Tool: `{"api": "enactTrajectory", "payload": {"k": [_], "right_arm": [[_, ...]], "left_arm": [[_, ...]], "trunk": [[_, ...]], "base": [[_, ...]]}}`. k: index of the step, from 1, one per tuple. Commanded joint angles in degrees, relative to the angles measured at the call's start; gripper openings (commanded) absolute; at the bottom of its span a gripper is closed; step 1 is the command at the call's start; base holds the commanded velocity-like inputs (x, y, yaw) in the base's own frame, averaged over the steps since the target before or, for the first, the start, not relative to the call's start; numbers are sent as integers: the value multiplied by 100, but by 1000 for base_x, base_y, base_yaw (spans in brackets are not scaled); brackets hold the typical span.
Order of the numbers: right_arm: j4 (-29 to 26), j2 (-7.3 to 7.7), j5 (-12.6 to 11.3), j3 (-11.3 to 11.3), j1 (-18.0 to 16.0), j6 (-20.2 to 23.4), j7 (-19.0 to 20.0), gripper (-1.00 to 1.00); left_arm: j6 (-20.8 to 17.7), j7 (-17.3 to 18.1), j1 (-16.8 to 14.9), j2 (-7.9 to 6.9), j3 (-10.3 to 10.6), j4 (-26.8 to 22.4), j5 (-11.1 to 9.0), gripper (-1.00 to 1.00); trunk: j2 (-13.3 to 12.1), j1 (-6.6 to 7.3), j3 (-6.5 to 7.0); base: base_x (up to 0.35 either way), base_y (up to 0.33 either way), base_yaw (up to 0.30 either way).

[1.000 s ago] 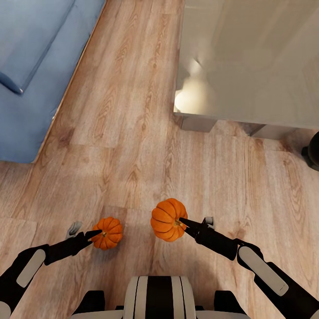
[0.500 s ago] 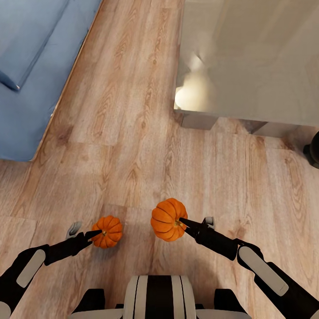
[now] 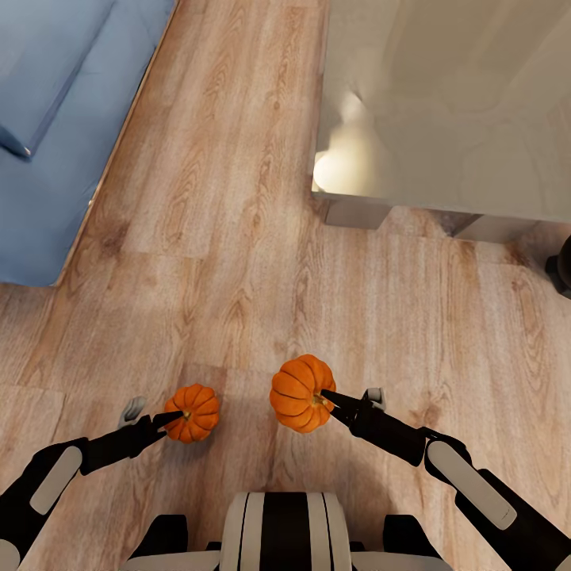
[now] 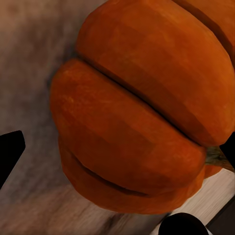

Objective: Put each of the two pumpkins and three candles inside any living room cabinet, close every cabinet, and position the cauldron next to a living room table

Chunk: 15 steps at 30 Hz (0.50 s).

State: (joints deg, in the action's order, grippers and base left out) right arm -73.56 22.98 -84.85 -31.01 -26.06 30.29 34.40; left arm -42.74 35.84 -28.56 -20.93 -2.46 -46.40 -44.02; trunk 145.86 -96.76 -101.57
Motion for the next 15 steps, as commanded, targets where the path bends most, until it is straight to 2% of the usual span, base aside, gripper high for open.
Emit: {"api": "enactTrajectory", "payload": {"k": [1, 4, 5, 15], "right_arm": [[0, 5, -58, -10, -4, 29, -4, -100], [0, 5, -58, -10, -4, 30, -4, -100], [0, 5, -58, -10, -4, 30, -4, -100], [5, 5, -58, -10, -4, 30, -4, -100]], "left_arm": [[-15, 7, -1, 1, -9, 1, 33, 100], [-15, 10, -1, 1, -9, 0, 39, 100], [-15, 10, 1, 1, -9, -2, 40, -100], [-15, 11, 8, 3, 0, -44, 85, -100]], "trunk": [[1, 1, -3], [1, 1, -3], [1, 1, -3], [1, 1, -3]], "base": [[0, 0, 0], [0, 0, 0], [0, 0, 0], [0, 0, 0]]}}
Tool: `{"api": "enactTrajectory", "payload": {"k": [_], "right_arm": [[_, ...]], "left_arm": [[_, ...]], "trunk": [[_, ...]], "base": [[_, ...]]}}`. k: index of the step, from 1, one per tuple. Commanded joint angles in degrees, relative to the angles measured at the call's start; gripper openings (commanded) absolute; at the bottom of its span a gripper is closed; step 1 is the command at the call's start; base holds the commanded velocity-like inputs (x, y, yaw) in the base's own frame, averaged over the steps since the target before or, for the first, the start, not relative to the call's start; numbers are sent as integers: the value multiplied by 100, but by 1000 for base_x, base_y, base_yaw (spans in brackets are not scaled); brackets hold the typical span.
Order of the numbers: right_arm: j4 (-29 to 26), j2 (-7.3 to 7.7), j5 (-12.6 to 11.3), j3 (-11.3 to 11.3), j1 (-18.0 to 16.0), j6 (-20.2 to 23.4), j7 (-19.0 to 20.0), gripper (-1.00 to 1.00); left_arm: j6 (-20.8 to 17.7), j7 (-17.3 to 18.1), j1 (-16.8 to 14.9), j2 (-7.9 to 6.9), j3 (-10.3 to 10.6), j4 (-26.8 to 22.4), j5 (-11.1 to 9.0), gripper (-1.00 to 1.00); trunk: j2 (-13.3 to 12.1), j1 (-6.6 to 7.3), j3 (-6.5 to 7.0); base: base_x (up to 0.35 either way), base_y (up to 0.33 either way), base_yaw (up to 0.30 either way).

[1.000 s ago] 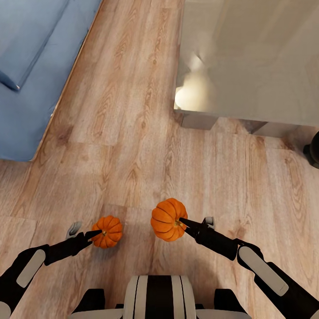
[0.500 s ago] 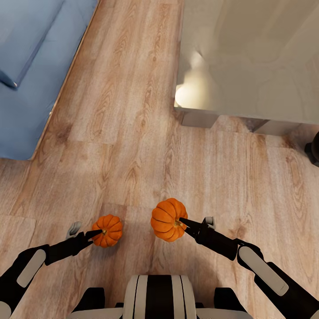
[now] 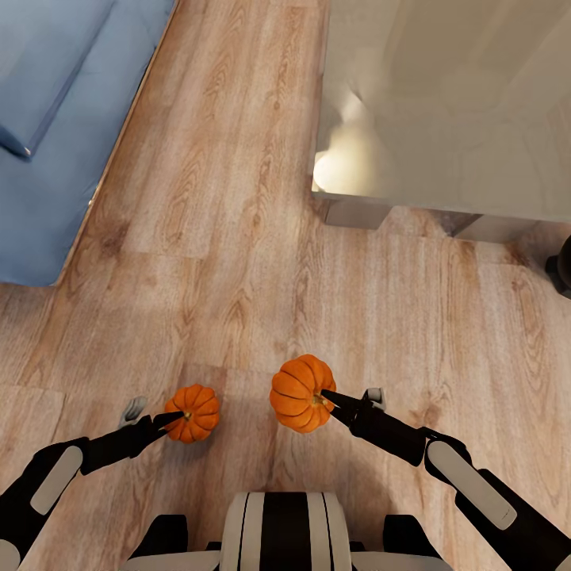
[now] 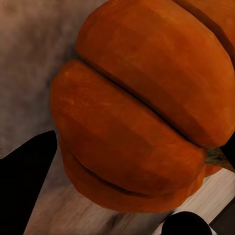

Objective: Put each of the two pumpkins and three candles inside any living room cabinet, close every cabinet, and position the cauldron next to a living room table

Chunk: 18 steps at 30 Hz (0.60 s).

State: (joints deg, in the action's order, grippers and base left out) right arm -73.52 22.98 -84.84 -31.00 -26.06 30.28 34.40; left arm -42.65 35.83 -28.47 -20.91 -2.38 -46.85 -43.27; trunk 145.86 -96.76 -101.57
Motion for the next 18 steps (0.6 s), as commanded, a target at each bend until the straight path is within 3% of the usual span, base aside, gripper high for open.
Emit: {"api": "enactTrajectory", "payload": {"k": [1, 18], "right_arm": [[0, 6, -59, -9, -4, 30, -4, -100], [4, 5, -50, -11, -4, 30, -4, -100]], "left_arm": [[-24, 11, -1, 2, -8, 1, 10, -100], [-24, 11, -1, -2, -17, 18, 13, -100]], "trunk": [[1, 1, -3], [1, 1, -3]], "base": [[0, 0, 0], [0, 0, 0]]}}
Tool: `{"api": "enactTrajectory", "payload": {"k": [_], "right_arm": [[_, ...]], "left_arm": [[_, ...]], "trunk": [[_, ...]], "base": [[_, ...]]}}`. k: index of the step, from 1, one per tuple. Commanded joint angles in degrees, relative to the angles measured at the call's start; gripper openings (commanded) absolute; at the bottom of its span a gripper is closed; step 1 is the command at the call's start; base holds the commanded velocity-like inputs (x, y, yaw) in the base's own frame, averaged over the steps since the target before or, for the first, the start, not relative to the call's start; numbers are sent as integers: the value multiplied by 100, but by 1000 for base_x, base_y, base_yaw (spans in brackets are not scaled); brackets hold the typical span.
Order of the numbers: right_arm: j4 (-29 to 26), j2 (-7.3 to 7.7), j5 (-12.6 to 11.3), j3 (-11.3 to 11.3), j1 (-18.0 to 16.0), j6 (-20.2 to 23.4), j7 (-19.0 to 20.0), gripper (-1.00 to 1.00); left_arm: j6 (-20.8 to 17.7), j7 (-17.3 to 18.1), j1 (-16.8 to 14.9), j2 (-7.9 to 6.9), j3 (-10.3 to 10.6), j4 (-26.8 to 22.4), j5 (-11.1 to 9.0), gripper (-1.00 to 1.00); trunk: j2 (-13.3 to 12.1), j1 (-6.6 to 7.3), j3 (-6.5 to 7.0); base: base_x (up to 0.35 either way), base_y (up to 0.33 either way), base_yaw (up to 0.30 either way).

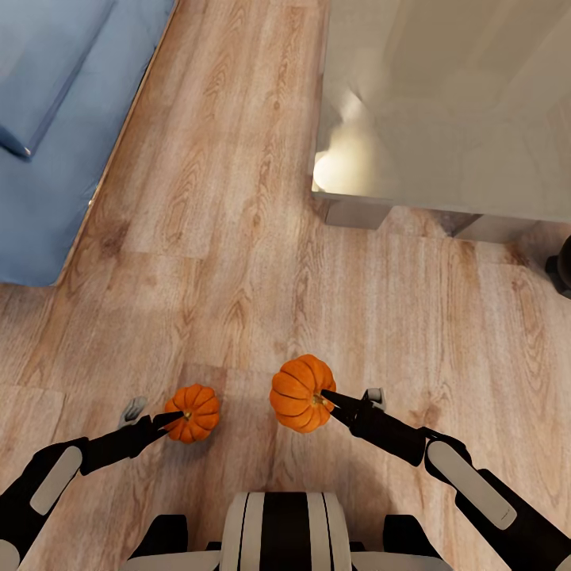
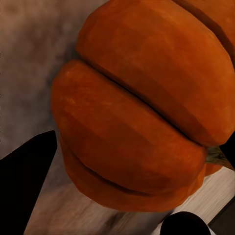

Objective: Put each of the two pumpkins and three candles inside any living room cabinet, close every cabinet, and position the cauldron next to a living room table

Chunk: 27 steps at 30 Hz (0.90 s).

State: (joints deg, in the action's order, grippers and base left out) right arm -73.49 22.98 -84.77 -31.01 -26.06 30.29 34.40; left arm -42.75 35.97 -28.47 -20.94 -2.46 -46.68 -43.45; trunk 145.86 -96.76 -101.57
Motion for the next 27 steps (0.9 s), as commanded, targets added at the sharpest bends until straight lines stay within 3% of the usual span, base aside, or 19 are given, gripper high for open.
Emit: {"api": "enactTrajectory", "payload": {"k": [1, 4, 17, 21, 23, 27], "right_arm": [[1, 5, -57, -10, -4, 29, -4, -100], [1, 4, -57, -11, -4, 29, -4, -100], [223, -4, -58, -11, -4, 21, 1, -100], [364, -3, -57, -3, -4, 20, 5, -100], [519, -4, -62, -3, -4, 20, 41, -100], [633, -6, -61, -2, -4, 21, 66, -100]], "left_arm": [[-14, -2, -1, 0, -11, 1, 30, -100], [-14, -2, -1, -5, -16, 1, 29, -100], [-48, 18, -1, -14, -10, -44, -6, -100], [-135, 23, 7, -84, -4, -250, -47, -100], [-285, 24, 18, -108, -2, -410, -54, -100], [-1025, 19, 28, -119, -6, -760, -57, -100]], "trunk": [[1, 1, -3], [1, 1, -3], [-16, 34, 285], [-22, 44, 374], [-24, 50, 418], [-30, 60, 507]], "base": [[0, 0, 0], [0, 0, 0], [0, 0, 0], [0, 0, 0], [0, 0, 0], [0, 0, 0]]}}
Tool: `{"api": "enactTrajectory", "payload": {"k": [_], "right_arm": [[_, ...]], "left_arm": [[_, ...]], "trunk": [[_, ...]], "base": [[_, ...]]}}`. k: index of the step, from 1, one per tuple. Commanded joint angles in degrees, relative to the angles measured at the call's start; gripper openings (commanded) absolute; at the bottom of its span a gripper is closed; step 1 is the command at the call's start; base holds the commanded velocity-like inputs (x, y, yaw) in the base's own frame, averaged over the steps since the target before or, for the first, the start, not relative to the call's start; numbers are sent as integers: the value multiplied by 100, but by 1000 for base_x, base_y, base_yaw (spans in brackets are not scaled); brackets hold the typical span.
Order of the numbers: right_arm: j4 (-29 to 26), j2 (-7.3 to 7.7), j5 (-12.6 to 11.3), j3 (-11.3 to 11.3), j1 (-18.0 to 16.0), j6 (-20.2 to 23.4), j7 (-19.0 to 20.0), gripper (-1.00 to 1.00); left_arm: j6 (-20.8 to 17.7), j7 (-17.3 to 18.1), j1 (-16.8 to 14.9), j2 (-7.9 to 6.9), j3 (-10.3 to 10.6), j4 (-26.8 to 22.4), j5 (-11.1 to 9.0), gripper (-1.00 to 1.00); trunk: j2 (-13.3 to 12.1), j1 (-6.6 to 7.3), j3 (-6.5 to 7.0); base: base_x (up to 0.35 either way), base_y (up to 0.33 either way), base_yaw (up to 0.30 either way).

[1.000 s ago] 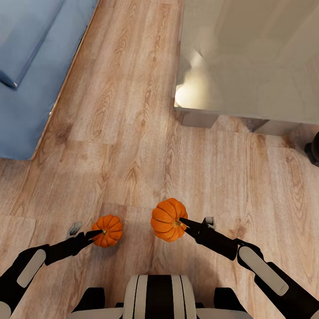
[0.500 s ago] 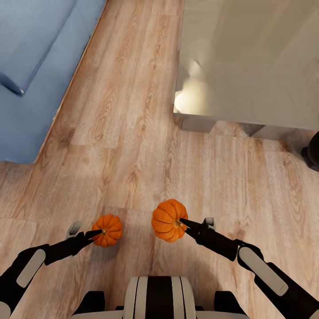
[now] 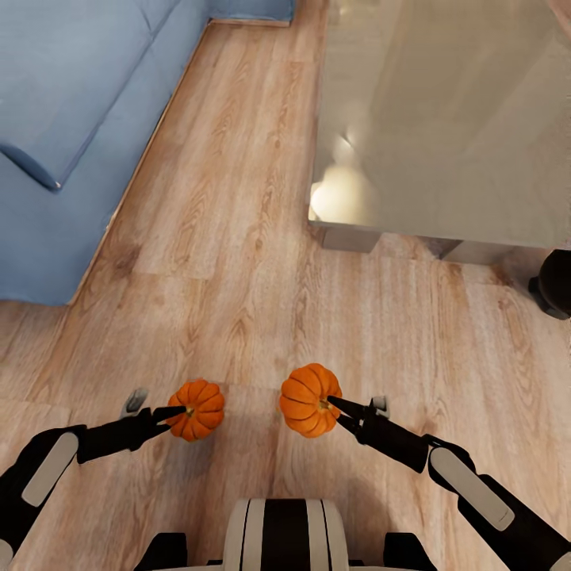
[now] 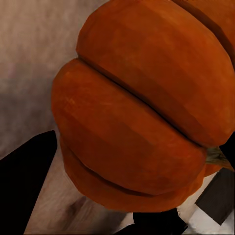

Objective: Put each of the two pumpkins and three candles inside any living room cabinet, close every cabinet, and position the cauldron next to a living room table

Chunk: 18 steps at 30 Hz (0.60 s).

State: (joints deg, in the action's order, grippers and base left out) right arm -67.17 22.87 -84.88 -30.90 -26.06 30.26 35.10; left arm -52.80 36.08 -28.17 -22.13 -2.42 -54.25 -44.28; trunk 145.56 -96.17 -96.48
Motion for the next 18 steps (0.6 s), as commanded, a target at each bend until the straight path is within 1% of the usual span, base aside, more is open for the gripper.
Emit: {"api": "enactTrajectory", "payload": {"k": [1, 4, 13, 18], "right_arm": [[9, 2, -49, -12, -4, 25, -2, -100], [18, 4, -47, -12, -4, 23, 1, -100], [20, 1, -41, -4, -4, 24, -45, -100], [53, 6, -43, -4, -4, 24, -60, -100]], "left_arm": [[-143, 7, 3, 0, -12, -101, 25, -100], [-325, 5, 11, -1, -12, -286, 22, -100], [-389, 3, 13, -6, -17, -329, -10, -100], [-389, 4, 13, -12, -17, -325, -17, -100]], "trunk": [[0, 3, 20], [-4, 11, 87], [-16, 34, 286], [-23, 47, 397]], "base": [[0, 0, 0], [0, 0, 0], [-8, 0, 0], [-256, 0, 0]]}}
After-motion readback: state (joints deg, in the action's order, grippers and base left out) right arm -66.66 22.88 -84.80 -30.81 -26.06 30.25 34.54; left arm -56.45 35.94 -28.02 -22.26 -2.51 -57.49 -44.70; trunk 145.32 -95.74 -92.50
